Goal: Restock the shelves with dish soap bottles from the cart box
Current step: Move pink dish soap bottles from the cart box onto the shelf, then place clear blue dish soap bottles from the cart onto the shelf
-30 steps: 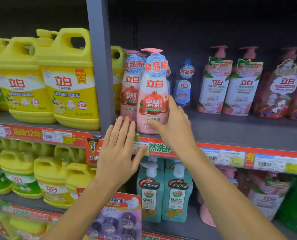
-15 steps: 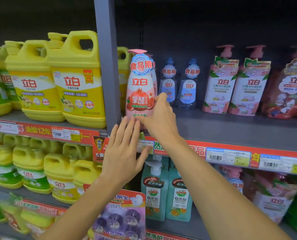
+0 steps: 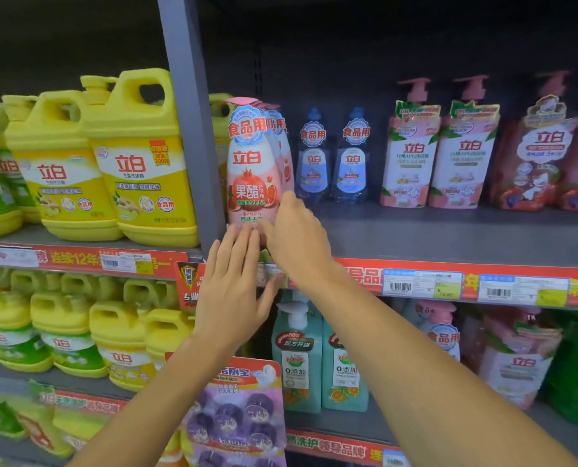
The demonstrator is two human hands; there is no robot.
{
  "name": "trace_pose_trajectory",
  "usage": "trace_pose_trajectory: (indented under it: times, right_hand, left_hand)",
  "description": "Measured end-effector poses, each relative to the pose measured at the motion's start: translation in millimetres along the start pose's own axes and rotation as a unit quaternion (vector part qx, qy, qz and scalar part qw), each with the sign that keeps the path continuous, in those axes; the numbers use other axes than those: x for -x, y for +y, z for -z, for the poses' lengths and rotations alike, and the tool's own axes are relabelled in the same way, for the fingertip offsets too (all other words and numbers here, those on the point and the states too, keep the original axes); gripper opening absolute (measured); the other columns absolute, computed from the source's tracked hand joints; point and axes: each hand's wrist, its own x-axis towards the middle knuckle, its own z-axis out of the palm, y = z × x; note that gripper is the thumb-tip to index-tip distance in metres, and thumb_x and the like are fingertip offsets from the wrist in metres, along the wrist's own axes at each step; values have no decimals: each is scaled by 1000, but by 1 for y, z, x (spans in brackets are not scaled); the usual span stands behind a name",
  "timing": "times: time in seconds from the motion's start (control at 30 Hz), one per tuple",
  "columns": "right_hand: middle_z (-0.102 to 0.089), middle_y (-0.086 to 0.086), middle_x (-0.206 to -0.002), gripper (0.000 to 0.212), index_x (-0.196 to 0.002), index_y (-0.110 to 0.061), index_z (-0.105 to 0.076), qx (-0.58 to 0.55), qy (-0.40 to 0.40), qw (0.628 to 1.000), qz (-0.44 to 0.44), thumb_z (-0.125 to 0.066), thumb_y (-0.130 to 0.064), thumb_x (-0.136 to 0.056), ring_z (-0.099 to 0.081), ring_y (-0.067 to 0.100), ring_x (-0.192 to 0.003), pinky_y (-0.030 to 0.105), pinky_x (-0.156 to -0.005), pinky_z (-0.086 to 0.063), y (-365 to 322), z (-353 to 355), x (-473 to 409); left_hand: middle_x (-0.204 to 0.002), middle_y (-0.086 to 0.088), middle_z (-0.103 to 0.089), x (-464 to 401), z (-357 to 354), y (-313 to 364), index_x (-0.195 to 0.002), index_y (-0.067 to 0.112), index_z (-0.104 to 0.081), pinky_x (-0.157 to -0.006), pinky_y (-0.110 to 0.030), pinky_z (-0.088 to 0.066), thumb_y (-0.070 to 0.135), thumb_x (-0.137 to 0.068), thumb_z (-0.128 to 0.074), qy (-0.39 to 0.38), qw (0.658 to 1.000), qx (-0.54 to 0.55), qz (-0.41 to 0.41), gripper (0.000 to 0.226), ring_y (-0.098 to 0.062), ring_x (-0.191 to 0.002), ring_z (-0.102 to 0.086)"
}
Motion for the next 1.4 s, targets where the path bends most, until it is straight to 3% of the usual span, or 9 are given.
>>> trace_pose_trajectory:
  times: [0.1,0.2,0.57,0.67,0.8,1.0,1.1,1.23,1.4]
  right_hand:
    - [-56,13,-137,47,-135,-9,-46,150,-1,987,58,-36,-44,-105,-49,30,-130,45,-111,-33,19,8,22]
    - [-34,15,-159,66,-153,-6,-30,233,-8,970,60,-24,-51,-105,-22,32,-151,53,-122,-5,46,9,48]
    - [4,18,-166,71,-159,-9,-2,333,-20,943,6,-26,-49,-105,6,36,-153,57,-122,-2,47,2,85]
    - [4,18,-166,74,-159,-10,-4,310,-13,950,-33,-33,-49,-103,2,35,-154,55,-123,-7,53,8,123]
    - [-19,22,-162,73,-155,-3,-24,291,-16,949,-117,-46,-42,-98,-22,39,-150,55,-119,-22,88,15,203]
    - [-11,21,-164,68,-157,0,-12,329,-112,911,-222,-30,-38,-103,-9,35,-153,46,-124,-13,132,71,337]
    - [-32,27,-156,78,-151,5,-30,349,-77,888,-289,-18,-43,-90,-28,41,-147,52,-118,-28,157,126,414]
    - [-48,29,-142,66,-142,7,-44,379,-37,845,-376,-56,-33,-90,-45,45,-134,56,-106,-42,178,202,504]
    - [-55,30,-133,64,-137,8,-49,395,22,792,-466,-45,-36,-91,-52,47,-125,55,-102,-46,199,287,595]
  left_hand:
    - [-154,-17,-38,-1,0,1,-147,0,-40,-120,-49,-23,49,-98,-35,0,1000,19,5,69,-31,-147,-27]
    - [-152,-19,-40,-1,-1,3,-145,-2,-42,-119,-50,-23,48,-97,-38,-4,1000,26,12,69,-34,-146,-29]
    - [-159,-17,-27,-7,27,11,-152,1,-26,-120,-55,-12,48,-101,-39,-122,990,62,36,70,-33,-150,-17]
    - [-158,-19,-28,3,43,29,-151,0,-29,-118,-57,-15,45,-98,-45,-140,988,61,-11,71,-33,-149,-21]
    - [-150,-22,-42,53,52,96,-145,-2,-42,-111,-52,-34,37,-88,-66,-164,967,143,-129,73,-35,-140,-40]
    - [-161,-14,-23,129,90,219,-155,6,-20,-118,-45,-17,37,-98,-45,-276,907,232,-216,69,-30,-149,-19]
    - [-157,-16,-32,154,127,293,-153,4,-25,-117,-46,-23,36,-96,-49,-272,874,292,-277,70,-32,-147,-26]
    - [-152,-20,-38,175,180,384,-150,1,-31,-114,-47,-30,37,-95,-51,-252,828,335,-373,69,-35,-143,-33]
    - [-157,-19,-30,193,254,493,-153,3,-24,-116,-44,-24,38,-99,-43,-227,776,374,-454,67,-34,-145,-26]
